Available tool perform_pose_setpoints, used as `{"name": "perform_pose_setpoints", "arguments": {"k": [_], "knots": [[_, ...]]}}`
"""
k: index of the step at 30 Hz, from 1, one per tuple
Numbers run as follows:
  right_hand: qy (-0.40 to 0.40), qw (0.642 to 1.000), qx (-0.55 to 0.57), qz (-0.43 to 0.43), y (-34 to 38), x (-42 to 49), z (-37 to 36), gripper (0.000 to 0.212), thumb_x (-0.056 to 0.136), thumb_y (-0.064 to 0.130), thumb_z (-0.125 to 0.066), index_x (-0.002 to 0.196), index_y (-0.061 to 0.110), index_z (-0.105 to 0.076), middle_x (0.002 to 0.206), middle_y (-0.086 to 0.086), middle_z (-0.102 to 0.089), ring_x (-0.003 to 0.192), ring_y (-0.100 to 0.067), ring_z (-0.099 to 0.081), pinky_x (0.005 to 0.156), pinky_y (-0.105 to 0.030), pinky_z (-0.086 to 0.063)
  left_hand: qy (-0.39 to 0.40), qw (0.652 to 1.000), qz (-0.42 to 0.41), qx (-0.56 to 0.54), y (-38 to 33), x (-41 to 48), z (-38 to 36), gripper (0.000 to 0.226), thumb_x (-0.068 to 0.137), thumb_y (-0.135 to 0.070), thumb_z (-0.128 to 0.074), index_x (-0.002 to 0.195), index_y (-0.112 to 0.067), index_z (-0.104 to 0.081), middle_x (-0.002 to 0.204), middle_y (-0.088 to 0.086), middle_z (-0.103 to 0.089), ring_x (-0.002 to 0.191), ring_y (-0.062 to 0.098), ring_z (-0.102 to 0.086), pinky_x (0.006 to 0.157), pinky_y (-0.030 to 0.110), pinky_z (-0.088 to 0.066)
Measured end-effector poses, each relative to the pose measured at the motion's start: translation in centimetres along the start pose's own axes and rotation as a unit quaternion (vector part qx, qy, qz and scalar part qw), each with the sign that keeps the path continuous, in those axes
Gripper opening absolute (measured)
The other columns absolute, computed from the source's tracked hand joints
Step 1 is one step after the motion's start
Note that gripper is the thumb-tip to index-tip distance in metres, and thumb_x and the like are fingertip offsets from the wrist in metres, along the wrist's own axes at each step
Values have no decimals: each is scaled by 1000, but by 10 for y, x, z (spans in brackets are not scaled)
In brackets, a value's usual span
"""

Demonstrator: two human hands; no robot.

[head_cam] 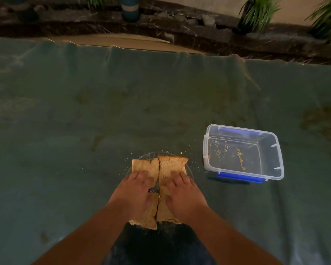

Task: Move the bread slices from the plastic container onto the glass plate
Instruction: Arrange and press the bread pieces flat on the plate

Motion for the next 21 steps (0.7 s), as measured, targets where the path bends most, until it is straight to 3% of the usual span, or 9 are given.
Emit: {"name": "perform_pose_setpoints", "arguments": {"k": [5,8,11,12,14,18,21], "knots": [[-5,1000,-10,-25,-5,6,3,65,106,43,-34,163,18,-14,173,-18,-10,158,-37,-6,125,-54,-10,-21,1000,10,11,-2,6,4,71,96,-60,-43,156,-23,-33,169,8,-25,154,29,-18,124,48,-18],[0,1000,-2,-22,-3,4,10,62,105,41,-36,161,18,-21,170,-19,-20,155,-40,-16,124,-55,-17,-31,1000,5,6,-2,4,9,67,96,-59,-43,151,-22,-40,163,8,-35,149,30,-29,121,49,-26],[-59,998,-18,18,3,-4,21,45,100,40,-41,137,15,-50,133,-14,-58,119,-34,-51,104,-54,-47,-84,995,-51,28,-8,-5,18,55,91,-58,-37,121,-20,-62,120,5,-63,109,26,-54,93,45,-52],[-76,996,-16,37,6,-8,22,39,98,41,-42,125,15,-54,118,-11,-60,105,-30,-53,94,-53,-52,-85,993,-75,42,-9,-9,17,55,91,-59,-35,113,-18,-64,110,4,-63,99,24,-55,84,43,-54],[-76,995,-16,70,10,-17,17,37,95,46,-44,115,16,-50,107,-10,-59,96,-29,-52,84,-51,-55,-64,991,-105,57,-9,-16,8,59,91,-65,-36,111,-17,-63,107,5,-63,96,24,-55,80,43,-56],[-28,993,-59,94,9,-24,0,60,95,60,-38,132,14,-48,130,-16,-57,118,-37,-52,99,-53,-48,-60,987,-125,82,-3,-24,-4,61,87,-70,-47,118,-19,-62,115,5,-66,102,26,-60,87,46,-58],[-23,992,-82,96,7,-22,-4,62,97,58,-34,137,13,-51,135,-18,-57,121,-38,-52,101,-53,-48,-76,984,-119,105,-1,-22,-7,55,87,-66,-57,115,-19,-63,112,6,-68,99,26,-62,83,45,-60]]}}
Point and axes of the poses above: each hand's wrist, its own x-axis towards the middle knuckle, its own z-axis out of the back of the hand, y = z × x, the point moved 6 cm from there along x, towards the middle knuckle
